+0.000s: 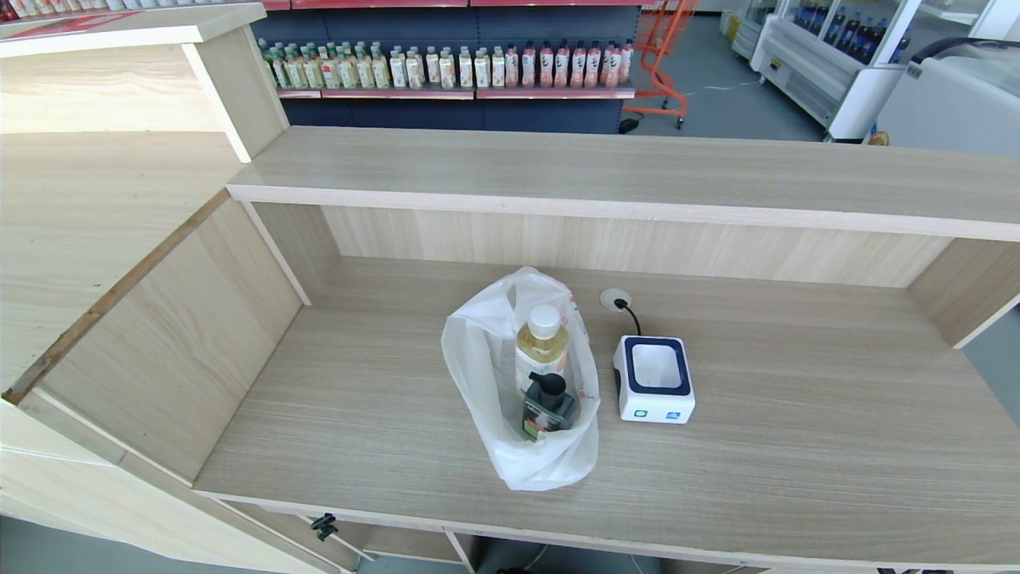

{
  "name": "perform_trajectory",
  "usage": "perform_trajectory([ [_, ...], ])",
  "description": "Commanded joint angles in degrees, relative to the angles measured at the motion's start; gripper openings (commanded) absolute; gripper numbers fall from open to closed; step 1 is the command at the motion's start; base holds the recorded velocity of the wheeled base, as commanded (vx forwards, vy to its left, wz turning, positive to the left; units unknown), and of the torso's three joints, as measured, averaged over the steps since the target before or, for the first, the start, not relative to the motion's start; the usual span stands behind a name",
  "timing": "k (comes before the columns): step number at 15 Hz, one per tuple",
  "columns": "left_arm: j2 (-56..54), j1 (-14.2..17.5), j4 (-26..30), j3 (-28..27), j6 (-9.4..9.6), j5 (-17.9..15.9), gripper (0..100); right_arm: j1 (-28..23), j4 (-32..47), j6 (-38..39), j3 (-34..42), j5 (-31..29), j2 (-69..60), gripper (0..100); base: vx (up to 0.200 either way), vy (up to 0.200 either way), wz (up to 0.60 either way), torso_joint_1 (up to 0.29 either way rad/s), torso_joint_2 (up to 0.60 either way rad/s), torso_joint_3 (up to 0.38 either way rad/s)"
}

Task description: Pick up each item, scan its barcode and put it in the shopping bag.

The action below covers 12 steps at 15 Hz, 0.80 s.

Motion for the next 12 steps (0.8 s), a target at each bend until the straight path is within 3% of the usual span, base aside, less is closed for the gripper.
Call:
perform_trajectory([
  [1, 0.00, 0.00, 0.01, 0.00, -0.01, 0.00, 100, 0.00, -0.05, 0.09, 0.00, 0.00, 0.22, 0, 0.000, 0.000, 0.00, 0.000, 0.00, 0.000],
  [5, 0.09, 0.00, 0.01, 0.00, -0.36, 0.09, 100, 0.00, -0.32, 2.99, 0.00, -0.17, 0.22, 0, 0.000, 0.000, 0.00, 0.000, 0.00, 0.000],
  [11, 0.09, 0.00, 0.01, 0.00, 0.35, 0.00, 100, 0.00, -0.32, 3.07, 0.00, -0.17, 0.22, 0, 0.000, -0.200, 0.00, 0.007, 0.00, 0.004],
  [12, 0.00, 0.00, 0.01, 0.00, 0.17, 0.00, 100, 0.00, -0.32, 3.07, 0.00, -0.09, 0.22, 0, 0.000, 0.000, 0.00, 0.000, 0.00, 0.000],
])
